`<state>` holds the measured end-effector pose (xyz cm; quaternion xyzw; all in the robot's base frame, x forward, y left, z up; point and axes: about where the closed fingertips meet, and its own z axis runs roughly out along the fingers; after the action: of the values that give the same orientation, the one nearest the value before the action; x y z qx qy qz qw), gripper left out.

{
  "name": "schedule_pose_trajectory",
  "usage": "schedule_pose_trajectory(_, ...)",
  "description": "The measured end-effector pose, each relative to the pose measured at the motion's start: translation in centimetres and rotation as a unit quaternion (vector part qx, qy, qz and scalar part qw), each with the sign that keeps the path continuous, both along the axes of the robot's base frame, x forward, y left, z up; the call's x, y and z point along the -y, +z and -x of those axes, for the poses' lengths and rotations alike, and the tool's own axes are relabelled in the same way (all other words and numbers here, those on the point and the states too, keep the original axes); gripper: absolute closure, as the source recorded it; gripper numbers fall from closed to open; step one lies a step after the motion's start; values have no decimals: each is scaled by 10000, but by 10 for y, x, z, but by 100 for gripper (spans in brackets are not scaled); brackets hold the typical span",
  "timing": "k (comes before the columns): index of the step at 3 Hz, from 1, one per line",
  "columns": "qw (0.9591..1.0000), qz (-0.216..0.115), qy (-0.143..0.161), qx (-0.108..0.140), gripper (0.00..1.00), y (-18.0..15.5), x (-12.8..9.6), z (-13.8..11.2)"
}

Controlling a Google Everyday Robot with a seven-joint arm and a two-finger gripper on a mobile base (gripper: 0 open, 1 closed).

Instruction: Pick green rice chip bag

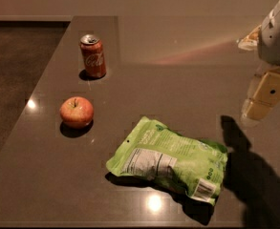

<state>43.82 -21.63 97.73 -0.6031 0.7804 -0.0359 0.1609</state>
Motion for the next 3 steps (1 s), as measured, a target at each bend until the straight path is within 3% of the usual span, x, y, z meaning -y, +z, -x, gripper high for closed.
schedule_pose_trajectory(2, 9998, -137, 69, -142, 0, -13, -8, 4)
schedule_pose_trajectory(3, 9980, -432, 245, -378, 0, -20, -26, 15)
